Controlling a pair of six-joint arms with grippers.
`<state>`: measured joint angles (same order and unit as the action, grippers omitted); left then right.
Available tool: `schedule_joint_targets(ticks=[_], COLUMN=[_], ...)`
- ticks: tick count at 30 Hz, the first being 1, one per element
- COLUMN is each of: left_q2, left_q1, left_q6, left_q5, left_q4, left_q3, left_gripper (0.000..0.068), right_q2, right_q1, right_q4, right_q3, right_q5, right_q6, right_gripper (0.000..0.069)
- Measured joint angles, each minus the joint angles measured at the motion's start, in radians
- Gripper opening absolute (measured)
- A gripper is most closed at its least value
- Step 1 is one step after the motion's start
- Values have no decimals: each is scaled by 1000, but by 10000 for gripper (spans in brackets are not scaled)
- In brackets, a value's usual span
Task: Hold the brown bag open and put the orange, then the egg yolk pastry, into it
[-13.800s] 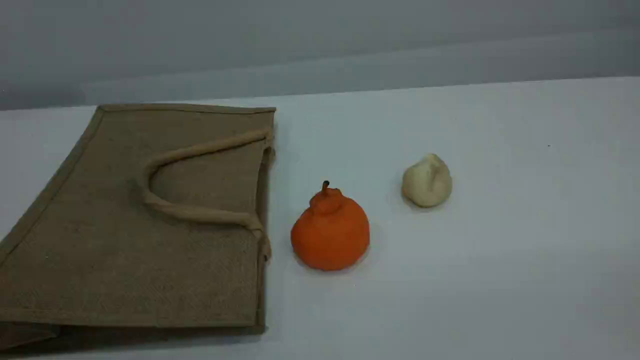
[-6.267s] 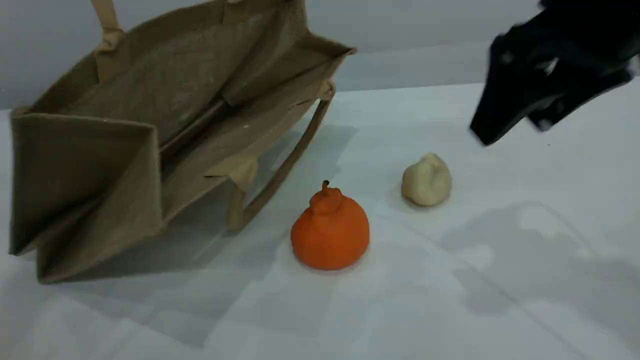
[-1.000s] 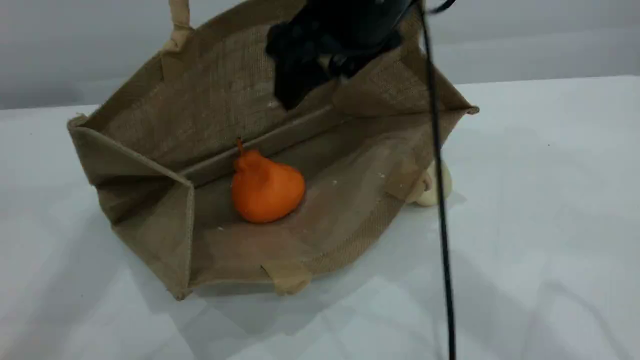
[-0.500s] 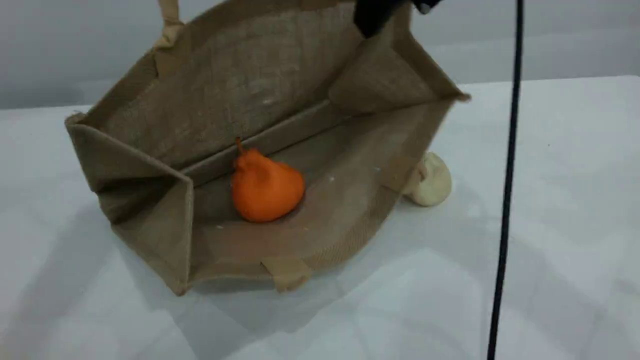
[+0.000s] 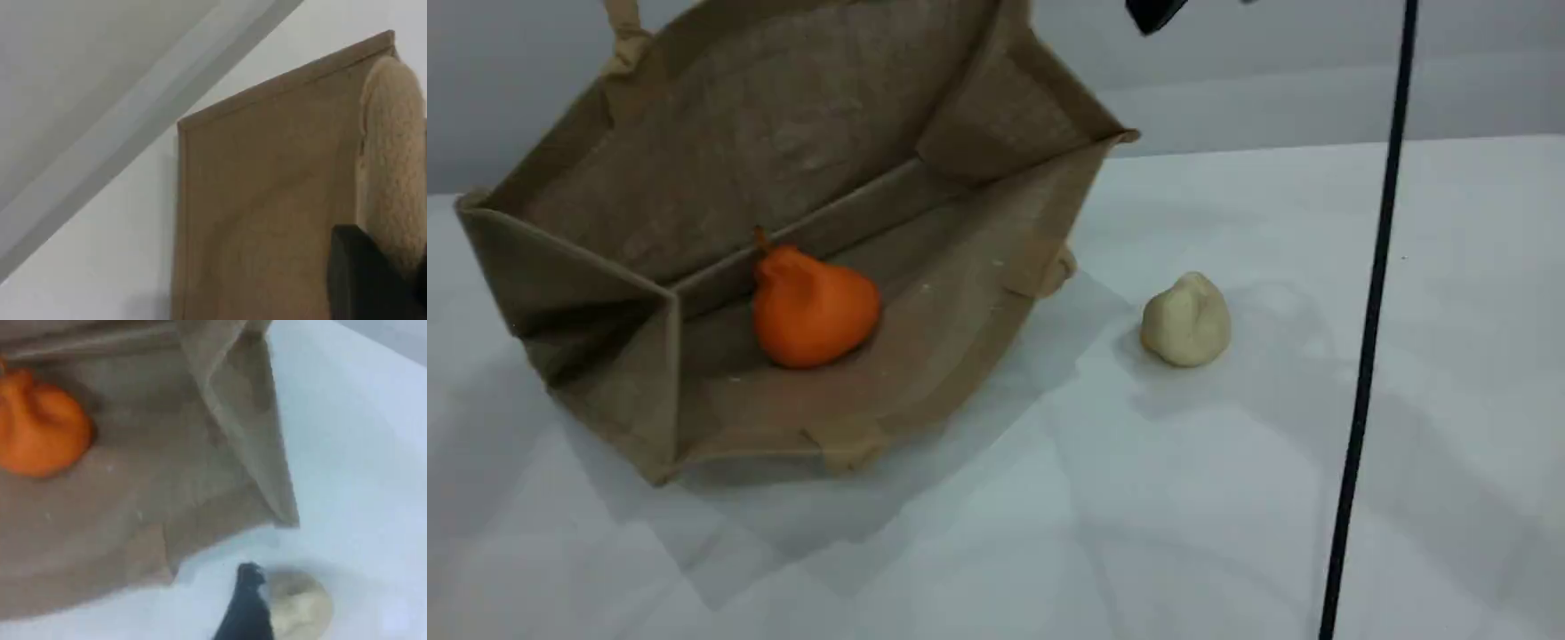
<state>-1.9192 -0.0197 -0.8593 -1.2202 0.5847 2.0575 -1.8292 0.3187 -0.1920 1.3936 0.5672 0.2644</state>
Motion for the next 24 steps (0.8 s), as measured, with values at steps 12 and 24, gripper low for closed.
schedule_joint_targets(ticks=[12,24], left_q2=[0,0], left_q1=[-1,-1], left_q6=[-3,-3], left_q5=[-1,-1], left_q4=[2,50], left_q3=[0,0], left_gripper=[81,81], right_q2=[-192,-269], right_q1=[-2,-4], right_q4=[14,12], right_q3=[0,0], right_q5=[-5,-1], right_q6=[-1,-55], right_gripper=[545,545])
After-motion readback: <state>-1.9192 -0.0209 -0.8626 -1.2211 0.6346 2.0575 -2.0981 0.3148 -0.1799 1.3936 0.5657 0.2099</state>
